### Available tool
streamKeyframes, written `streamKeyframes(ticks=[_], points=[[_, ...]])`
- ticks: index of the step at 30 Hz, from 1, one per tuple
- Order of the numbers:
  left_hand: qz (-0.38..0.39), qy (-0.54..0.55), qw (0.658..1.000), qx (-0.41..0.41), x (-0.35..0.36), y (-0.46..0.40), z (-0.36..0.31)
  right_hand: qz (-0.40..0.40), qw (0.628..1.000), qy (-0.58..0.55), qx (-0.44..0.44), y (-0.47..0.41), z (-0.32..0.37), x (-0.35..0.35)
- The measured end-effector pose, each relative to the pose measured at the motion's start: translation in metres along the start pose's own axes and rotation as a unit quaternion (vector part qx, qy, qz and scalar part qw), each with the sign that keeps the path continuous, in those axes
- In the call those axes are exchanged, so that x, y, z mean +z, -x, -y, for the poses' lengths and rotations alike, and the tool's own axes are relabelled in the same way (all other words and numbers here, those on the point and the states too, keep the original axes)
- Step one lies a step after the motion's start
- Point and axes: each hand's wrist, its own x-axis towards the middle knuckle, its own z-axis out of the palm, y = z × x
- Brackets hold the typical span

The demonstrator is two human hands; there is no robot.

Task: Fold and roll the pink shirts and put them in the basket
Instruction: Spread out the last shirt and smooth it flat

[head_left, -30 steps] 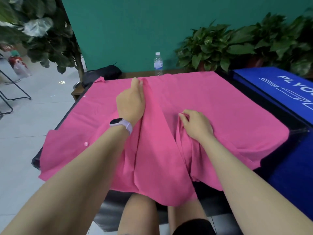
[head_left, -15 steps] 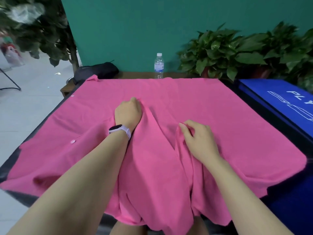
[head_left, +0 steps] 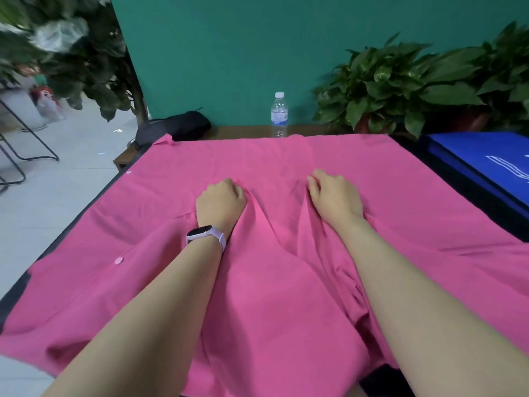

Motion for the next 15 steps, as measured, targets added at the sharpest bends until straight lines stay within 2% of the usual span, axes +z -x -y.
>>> streamKeyframes(ticks=[2,7,15], points=[[-0.002,-0.006,1.000,-0.001,0.001,0.000,0.001,-0.014,1.000,-0.014,-0.015,0.004,-0.002,0.003],[0.001,-0.011,1.000,-0.010,-0.008,0.010,-0.001,0.008,1.000,-0.004,-0.027,0.014,0.000,-0.005],[-0.005,-0.052,0.998,-0.026,-0.034,0.052,0.001,0.039,0.999,0.001,-0.008,0.044,0.007,-0.020]])
